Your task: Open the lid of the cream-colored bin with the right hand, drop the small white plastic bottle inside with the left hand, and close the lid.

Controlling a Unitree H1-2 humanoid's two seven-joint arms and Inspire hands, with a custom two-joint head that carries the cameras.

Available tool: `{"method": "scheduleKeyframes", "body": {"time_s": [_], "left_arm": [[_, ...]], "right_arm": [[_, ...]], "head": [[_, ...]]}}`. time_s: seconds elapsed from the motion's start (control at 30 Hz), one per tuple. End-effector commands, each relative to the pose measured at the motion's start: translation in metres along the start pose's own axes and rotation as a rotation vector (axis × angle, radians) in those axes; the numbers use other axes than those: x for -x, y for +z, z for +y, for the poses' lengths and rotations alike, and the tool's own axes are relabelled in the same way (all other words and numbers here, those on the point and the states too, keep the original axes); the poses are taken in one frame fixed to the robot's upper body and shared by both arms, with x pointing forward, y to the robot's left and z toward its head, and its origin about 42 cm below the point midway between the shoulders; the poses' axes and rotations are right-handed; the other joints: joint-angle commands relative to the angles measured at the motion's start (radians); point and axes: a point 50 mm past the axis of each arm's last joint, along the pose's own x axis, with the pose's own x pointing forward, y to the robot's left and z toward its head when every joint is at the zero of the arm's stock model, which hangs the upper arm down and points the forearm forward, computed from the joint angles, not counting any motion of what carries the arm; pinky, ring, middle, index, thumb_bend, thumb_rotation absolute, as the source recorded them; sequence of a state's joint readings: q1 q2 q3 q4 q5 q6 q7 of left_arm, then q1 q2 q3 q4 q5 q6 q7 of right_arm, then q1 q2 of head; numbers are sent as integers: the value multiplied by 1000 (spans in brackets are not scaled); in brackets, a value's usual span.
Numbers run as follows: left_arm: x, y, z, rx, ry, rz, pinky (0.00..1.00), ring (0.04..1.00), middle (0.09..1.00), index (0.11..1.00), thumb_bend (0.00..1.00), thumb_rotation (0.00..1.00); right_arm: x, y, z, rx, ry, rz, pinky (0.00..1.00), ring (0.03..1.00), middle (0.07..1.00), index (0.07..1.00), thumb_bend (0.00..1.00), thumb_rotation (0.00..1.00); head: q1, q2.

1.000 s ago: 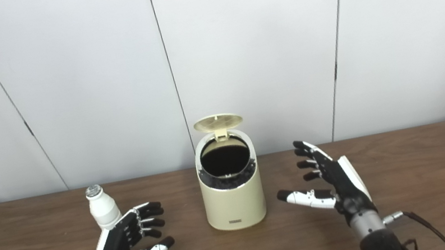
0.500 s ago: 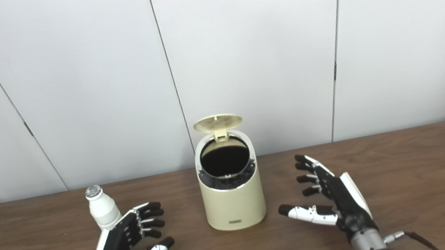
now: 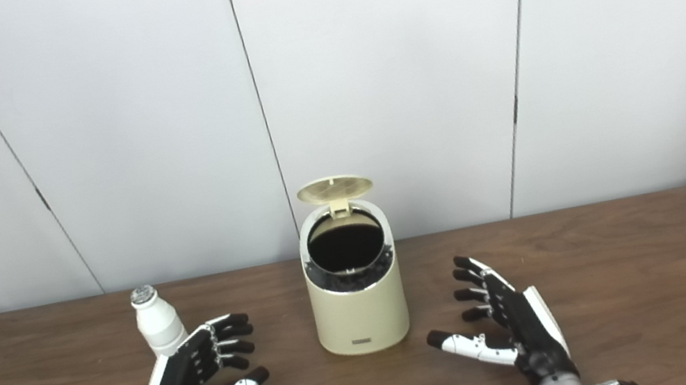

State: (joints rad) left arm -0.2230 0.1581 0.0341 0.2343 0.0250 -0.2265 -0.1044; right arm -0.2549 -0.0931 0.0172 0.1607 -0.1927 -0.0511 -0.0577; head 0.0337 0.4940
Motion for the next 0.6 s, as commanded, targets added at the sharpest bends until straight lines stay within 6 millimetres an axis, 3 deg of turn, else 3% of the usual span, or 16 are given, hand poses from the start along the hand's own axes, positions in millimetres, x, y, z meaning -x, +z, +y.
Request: {"method": "scheduleKeyframes", "body": {"time_s": [0.0, 0.23, 0.3, 0.37, 0.57], "left_arm": [[15, -15, -5, 22, -3, 48, 582, 653, 726, 734, 650, 0], [18, -4, -5, -9, 8, -12, 574, 644, 718, 732, 660, 0], [25, 3, -3, -18, 36, -70, 551, 623, 680, 670, 642, 0], [34, 9, 1, -38, 60, -98, 530, 611, 658, 533, 534, 33], [65, 23, 14, -150, 202, -78, 459, 549, 629, 498, 510, 49]], "right_arm": [[-8, 13, -2, -8, -8, -69, 638, 767, 841, 854, 800, 285], [-7, 10, -6, -7, -10, -58, 668, 784, 850, 864, 800, 275], [-7, 10, -8, -8, -14, -58, 662, 779, 847, 865, 777, 247], [-7, 10, -10, -9, -17, -60, 668, 778, 850, 867, 773, 232], [-6, 10, -14, -13, -12, -58, 678, 787, 859, 874, 765, 214]], "head": [[5, 0], [50, -9], [57, -9], [65, -8], [94, -5]]}}
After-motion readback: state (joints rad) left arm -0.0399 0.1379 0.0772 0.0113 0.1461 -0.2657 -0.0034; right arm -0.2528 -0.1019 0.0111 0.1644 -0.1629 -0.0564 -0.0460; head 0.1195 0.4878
